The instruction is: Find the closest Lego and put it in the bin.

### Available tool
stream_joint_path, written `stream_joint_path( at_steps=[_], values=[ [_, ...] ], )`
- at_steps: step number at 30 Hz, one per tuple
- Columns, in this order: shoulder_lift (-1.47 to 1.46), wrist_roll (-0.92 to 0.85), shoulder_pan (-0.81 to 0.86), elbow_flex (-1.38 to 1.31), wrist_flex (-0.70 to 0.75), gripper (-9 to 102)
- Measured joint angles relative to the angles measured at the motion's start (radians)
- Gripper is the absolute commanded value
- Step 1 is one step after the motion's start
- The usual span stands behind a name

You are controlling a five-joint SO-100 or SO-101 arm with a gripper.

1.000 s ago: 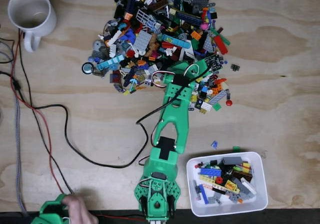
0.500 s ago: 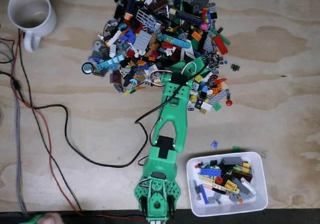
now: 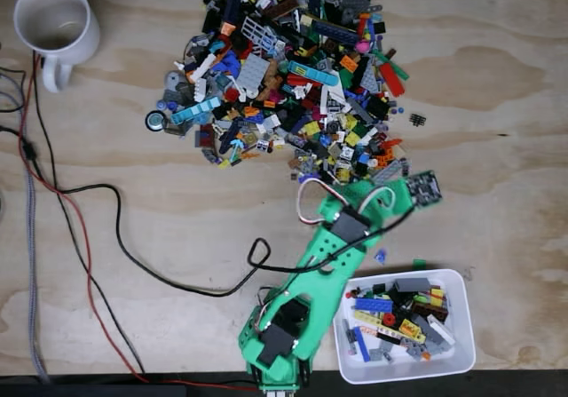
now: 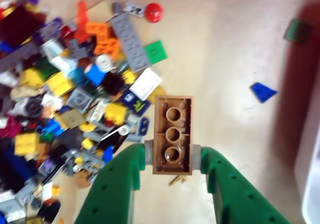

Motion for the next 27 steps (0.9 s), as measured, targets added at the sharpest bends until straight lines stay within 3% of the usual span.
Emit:
stream_joint_path(
  at_steps=[7, 12, 16, 23, 27],
  values=[
    [0.041, -0.183, 0.465, 0.178, -0.044, 0],
    [0.063, -0.293, 0.676, 0.264, -0.084, 3],
    [0.081, -0.344, 0.738, 0.290, -0.109, 16],
    [0.132, -0.391, 0.762, 0.290, -0.153, 16],
    [0.196, -0.411, 0.650, 0.290, -0.199, 14]
  ],
)
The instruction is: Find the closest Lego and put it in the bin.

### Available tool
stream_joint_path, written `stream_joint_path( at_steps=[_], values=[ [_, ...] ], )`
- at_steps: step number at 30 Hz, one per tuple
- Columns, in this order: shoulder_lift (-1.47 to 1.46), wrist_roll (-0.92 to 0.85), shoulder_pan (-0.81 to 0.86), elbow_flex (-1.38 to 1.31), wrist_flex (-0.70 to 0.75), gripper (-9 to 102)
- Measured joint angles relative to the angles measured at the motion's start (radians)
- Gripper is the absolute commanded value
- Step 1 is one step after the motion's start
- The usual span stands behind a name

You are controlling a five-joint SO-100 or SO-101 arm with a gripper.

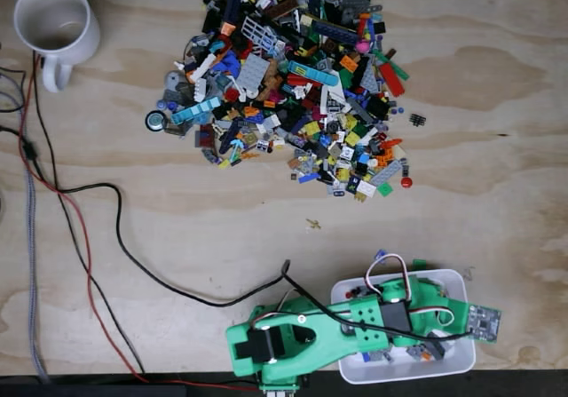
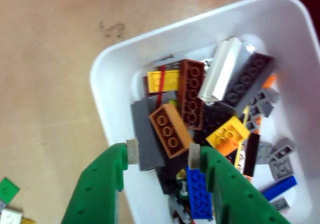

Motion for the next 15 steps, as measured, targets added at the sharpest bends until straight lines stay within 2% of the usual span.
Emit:
stream_joint_path(
  at_steps=[4, 12, 15],
  values=[
    [0.100, -0.011, -0.238, 0.008, -0.066, 12],
    [0.137, 0.000, -0.790, 0.021, -0.069, 13],
    [0.137, 0.017, -0.891, 0.038, -0.072, 13]
  ],
)
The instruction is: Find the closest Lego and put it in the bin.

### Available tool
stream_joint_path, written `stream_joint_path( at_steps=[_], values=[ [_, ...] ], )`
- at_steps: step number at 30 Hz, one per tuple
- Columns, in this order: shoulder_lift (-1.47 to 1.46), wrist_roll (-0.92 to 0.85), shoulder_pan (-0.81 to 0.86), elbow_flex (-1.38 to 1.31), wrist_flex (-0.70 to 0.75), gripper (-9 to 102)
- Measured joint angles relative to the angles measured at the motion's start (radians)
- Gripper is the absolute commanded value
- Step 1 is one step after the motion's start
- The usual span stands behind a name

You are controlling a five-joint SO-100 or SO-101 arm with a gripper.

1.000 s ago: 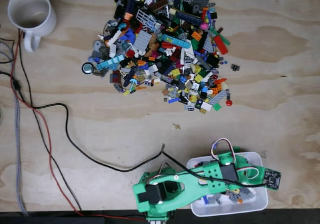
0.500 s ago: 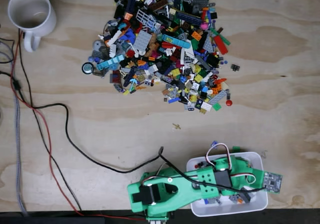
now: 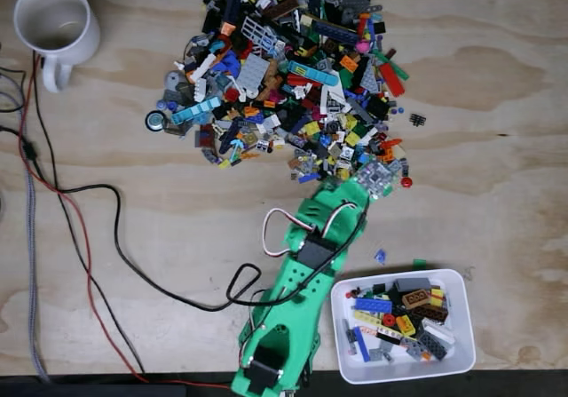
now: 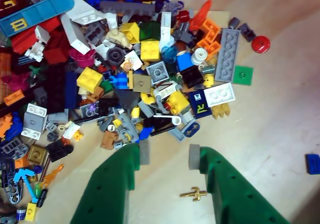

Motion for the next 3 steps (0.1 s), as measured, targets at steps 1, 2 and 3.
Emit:
stream_joint_path(
  at_steps=[1, 2, 3],
  values=[
    [0.002, 0.006, -0.018, 0.018, -0.015, 13],
    [0.000, 0.012, -0.043, 0.034, -0.025, 13],
    [0.000, 0.017, -0.064, 0.041, -0.031, 12]
  ],
)
